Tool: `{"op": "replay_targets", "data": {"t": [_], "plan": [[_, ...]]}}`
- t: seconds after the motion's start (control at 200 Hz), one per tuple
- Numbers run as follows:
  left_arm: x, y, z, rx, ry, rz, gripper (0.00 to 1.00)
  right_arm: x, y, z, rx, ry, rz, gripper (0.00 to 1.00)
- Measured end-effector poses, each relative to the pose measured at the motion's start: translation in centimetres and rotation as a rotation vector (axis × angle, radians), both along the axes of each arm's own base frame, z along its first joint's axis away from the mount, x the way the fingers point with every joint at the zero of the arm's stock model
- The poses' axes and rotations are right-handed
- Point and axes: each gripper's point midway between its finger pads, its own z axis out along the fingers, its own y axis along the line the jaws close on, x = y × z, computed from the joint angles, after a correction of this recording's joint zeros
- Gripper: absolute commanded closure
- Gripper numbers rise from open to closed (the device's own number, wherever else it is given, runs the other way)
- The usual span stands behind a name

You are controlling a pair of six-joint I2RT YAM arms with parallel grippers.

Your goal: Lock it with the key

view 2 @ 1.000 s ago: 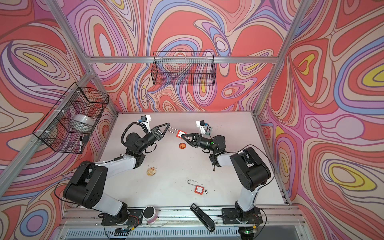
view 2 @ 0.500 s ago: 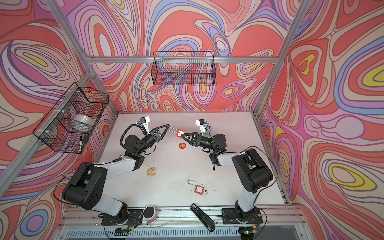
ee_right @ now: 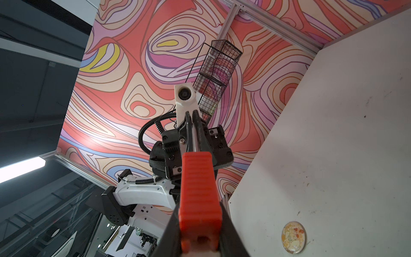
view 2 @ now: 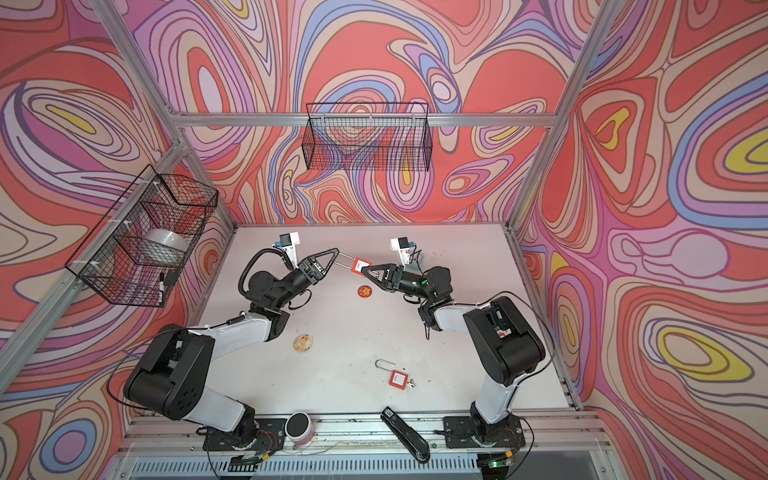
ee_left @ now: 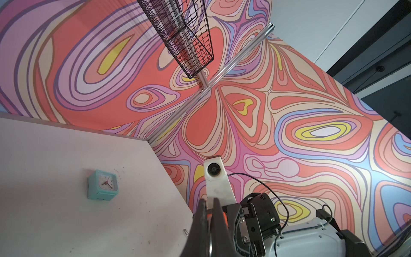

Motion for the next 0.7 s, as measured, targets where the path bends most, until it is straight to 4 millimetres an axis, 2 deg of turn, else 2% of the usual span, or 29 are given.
{"op": "replay_targets", "data": {"t": [0.361, 0.701], "plan": [[-0.2, -0.1, -0.4, -0.012, 0.031, -0.019, 1.0, -0.1, 0.0, -0.6, -0.028, -0.069, -0.023, 1.0], [-1.2, -1.7, -0.2, -0.035, 0.053, -0.068, 1.0, -0.5, 0.0, 0.1, -0.017, -0.152, -0.029, 1.0]]}}
